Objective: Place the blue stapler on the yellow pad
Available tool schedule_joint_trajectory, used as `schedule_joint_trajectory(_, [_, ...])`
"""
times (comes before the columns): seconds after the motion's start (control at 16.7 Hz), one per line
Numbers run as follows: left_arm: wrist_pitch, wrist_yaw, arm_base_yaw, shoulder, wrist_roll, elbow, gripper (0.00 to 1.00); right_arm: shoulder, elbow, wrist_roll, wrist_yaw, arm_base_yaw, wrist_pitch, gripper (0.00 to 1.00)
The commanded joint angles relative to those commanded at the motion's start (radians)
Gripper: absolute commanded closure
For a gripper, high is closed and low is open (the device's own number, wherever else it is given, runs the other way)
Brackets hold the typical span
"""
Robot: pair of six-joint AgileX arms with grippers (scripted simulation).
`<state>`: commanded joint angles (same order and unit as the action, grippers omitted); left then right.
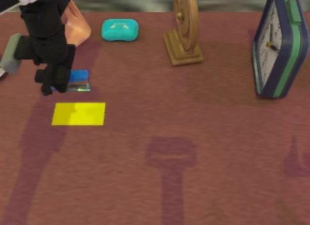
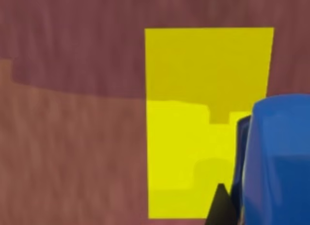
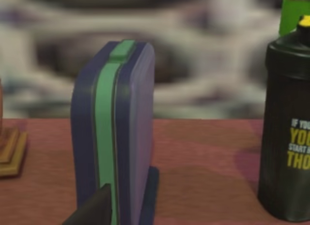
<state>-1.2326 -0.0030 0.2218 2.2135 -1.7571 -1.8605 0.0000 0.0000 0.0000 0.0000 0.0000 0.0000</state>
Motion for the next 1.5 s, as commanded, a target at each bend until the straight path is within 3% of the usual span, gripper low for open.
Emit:
schedule_joint_trajectory(0.36, [0.229,0.0,0.005,0.053,-0.005,0.178,1.0,0.0,0.0,0.0,0.0,0.0,0.0,0.0])
schedule_joint_trajectory(0.66, [0.244,0.0,0.006,0.056,-0.005,0.191,1.0,0.0,0.0,0.0,0.0,0.0,0.0,0.0])
schedule_joint_trajectory(1.44, [0.244,0.0,0.006,0.056,-0.005,0.191,0.02,0.0,0.0,0.0,0.0,0.0,0.0,0.0])
schedule_joint_trajectory(1.5, [0.244,0.0,0.006,0.056,-0.005,0.191,0.0,0.0,0.0,0.0,0.0,0.0,0.0,0.0])
